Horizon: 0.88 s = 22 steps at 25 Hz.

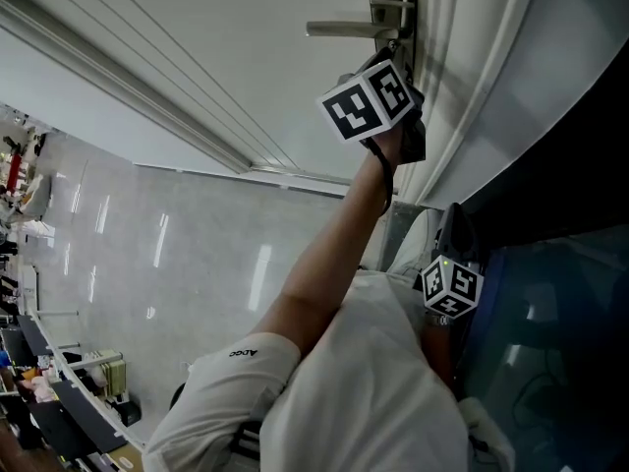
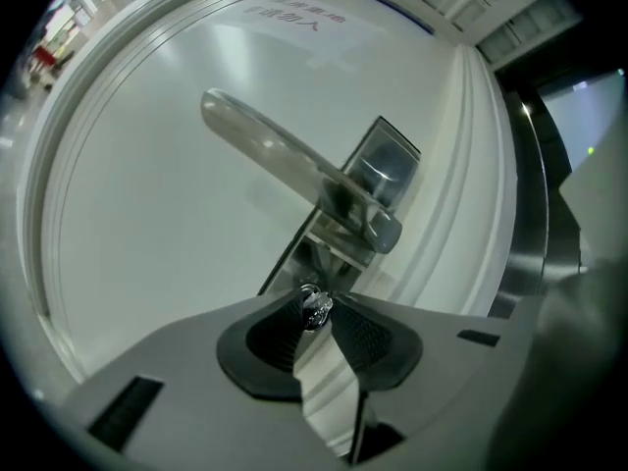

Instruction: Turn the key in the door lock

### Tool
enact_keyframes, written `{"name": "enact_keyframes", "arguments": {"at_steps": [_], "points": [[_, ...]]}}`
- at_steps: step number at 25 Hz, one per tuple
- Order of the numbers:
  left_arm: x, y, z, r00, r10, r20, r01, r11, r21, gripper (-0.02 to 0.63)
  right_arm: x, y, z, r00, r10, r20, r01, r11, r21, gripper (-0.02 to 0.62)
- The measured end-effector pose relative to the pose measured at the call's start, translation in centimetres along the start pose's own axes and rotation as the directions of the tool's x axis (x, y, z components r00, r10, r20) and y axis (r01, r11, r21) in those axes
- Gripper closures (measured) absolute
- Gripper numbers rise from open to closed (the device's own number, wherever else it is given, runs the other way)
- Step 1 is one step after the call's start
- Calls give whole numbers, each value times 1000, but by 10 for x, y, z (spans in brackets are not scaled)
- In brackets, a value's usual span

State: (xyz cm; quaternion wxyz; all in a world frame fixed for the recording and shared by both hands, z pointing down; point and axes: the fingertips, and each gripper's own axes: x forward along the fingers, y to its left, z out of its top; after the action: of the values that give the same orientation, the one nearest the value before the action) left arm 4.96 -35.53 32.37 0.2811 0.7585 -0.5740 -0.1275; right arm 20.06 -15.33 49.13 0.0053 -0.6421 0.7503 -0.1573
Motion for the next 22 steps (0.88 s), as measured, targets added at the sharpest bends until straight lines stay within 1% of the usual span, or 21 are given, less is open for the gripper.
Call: {"name": "enact_keyframes", "arguments": {"at_steps": [2,3,6,8,10,11,12,13,14,15,16,18,20,22], "points": [[-1,0,-1,1000,-13,-2,13,998,62,521,-3,-1,-1,1000,-10,-4,10,1000,-2,594],[-2,-1,-1,1000,-28,-1,28,997,75,518,-3,-2,-1,1000,-15,-6,15,1000,-6,594],[-2,-2,0,997,-79,1,79,994,73,516,-4,-4,-2,1000,-28,-15,28,1000,-14,594],[-4,-2,-1,996,-88,-2,88,993,83,515,-6,-5,-4,999,-38,-23,38,999,-18,594],[-7,-3,-3,995,-100,12,98,990,99,507,-7,-4,-5,999,-43,-29,42,999,-27,594],[-9,-2,-5,993,-120,20,117,989,85,497,-8,-2,-5,999,-44,-33,42,999,-34,594],[-10,-2,-6,988,-150,29,149,988,45,497,-9,0,-6,998,-44,-37,43,998,-41,594],[-12,-2,-7,981,-190,43,191,981,-26,497,-11,2,-7,998,-45,-44,43,998,-47,594],[-14,-2,-7,970,-234,64,240,963,-121,497,-13,4,-9,998,-46,-51,43,998,-54,594],[-16,-1,-6,957,-275,93,289,929,-230,497,-14,5,-11,997,-47,-58,43,997,-62,594],[-16,0,-5,944,-307,123,331,881,-337,497,-14,6,-13,997,-49,-67,44,997,-69,594],[-12,4,-5,921,-348,173,386,768,-511,497,-14,7,-17,995,-57,-84,50,995,-84,594],[-6,6,-6,905,-370,212,415,654,-632,495,-14,6,-18,993,-67,-99,57,993,-100,594],[-4,7,-9,890,-384,244,431,540,-723,497,-18,7,-19,991,-78,-109,65,991,-120,594]]}}
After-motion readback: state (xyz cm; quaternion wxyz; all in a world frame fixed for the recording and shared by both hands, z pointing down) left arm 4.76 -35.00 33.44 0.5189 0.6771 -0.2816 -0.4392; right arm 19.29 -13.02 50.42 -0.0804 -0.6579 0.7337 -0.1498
